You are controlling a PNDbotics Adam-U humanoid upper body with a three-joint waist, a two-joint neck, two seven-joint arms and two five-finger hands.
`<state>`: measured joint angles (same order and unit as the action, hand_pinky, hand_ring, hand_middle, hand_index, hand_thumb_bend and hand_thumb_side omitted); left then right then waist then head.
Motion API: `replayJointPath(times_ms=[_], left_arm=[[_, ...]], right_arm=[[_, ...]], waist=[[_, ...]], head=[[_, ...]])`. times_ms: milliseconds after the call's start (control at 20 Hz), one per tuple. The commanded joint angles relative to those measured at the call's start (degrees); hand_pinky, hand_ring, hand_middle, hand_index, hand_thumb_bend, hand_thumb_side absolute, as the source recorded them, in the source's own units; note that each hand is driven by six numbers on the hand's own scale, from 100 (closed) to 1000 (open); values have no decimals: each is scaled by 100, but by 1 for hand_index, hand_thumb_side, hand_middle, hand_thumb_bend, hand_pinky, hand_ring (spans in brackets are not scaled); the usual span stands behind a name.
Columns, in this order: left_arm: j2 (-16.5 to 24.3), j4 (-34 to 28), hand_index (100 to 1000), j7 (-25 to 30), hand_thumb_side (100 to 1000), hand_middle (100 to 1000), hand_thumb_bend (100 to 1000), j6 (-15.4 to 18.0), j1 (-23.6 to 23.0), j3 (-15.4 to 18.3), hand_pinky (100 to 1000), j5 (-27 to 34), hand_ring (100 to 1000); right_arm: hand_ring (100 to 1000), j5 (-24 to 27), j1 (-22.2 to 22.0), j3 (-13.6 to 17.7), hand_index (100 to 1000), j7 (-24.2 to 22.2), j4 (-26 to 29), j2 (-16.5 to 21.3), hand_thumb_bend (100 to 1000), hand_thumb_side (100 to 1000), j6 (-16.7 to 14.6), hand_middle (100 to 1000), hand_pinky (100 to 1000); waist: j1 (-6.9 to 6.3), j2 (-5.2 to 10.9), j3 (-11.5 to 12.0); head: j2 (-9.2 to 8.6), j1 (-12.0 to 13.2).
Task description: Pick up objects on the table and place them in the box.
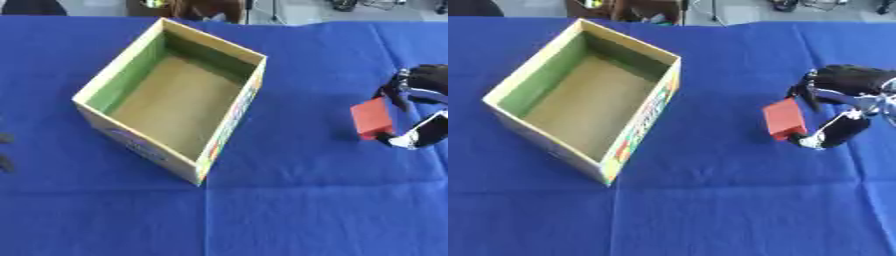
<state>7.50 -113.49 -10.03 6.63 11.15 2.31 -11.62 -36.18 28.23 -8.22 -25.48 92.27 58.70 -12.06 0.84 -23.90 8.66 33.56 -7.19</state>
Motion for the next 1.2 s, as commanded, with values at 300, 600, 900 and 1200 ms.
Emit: replayJointPath(times_ms=[300, 600, 900, 1200], left_arm=[[47, -110, 757, 23, 850, 624, 100, -6, 35, -13, 316, 11, 572], [62, -110, 757, 33, 850, 625, 100, -18, 19, -18, 316, 13, 572], [75, -110, 757, 67, 851, 626, 100, -35, 3, -36, 317, 16, 573], [91, -110, 757, 71, 852, 626, 100, -37, 3, -41, 317, 26, 574]], right_arm=[[577, 434, 319, 333, 393, 415, 645, 110, 100, 346, 259, 297, 704], [569, 822, 772, 363, 384, 406, 1003, 51, 100, 347, 431, 291, 707], [560, 1077, 1500, 221, 379, 278, 1165, -273, 100, 340, 494, 287, 708], [554, 1182, 2305, -17, 376, 83, 936, -726, 100, 334, 553, 285, 707]], waist=[[26, 130, -17], [52, 162, 0], [96, 191, 28], [162, 201, 100]], head=[[-59, -1], [-69, -25], [-58, -89], [-91, -157]])
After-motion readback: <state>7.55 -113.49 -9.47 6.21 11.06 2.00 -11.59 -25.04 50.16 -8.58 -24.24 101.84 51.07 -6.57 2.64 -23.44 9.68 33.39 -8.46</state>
